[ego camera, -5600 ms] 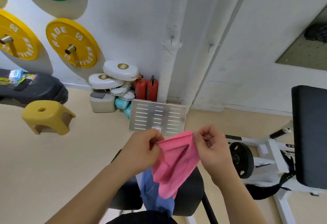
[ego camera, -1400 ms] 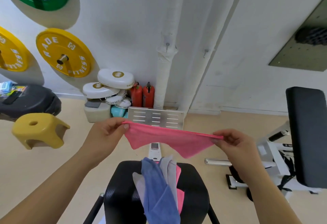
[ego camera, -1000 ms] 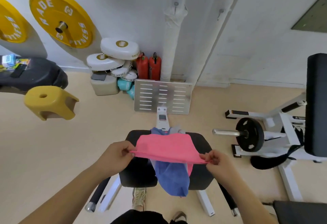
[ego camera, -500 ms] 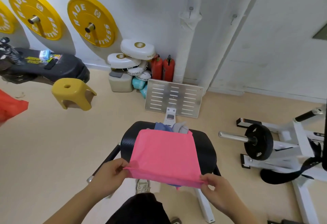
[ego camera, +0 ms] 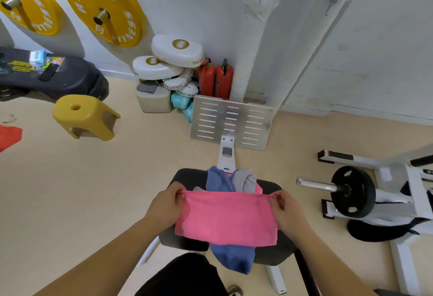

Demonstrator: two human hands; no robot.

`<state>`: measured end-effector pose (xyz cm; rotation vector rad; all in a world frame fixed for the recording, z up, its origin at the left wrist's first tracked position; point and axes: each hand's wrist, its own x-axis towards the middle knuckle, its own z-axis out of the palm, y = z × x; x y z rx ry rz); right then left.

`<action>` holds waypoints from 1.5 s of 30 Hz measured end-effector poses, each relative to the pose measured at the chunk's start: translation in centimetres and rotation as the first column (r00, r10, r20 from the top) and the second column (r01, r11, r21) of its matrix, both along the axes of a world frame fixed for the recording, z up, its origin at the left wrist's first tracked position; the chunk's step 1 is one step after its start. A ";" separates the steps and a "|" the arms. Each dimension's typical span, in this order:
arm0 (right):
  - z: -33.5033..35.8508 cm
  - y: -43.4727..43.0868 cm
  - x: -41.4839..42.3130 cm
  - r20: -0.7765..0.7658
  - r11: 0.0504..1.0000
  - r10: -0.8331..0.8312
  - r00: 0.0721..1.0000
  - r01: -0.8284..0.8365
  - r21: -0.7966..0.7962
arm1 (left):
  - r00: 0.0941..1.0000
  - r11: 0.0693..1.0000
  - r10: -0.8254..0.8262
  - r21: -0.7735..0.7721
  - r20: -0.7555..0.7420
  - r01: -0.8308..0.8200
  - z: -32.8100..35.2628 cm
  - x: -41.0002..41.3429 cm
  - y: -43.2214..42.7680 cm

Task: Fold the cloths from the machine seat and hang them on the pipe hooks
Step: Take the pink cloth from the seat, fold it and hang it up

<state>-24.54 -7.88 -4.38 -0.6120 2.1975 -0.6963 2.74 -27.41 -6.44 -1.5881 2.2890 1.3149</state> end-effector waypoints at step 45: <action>6.2 6.2 5.1 0.433 0.951 -0.019 0.901 0.150 -0.270 | 0.902 0.945 0.328 0.102 -0.281 -0.311 10.5 -5.4 15.0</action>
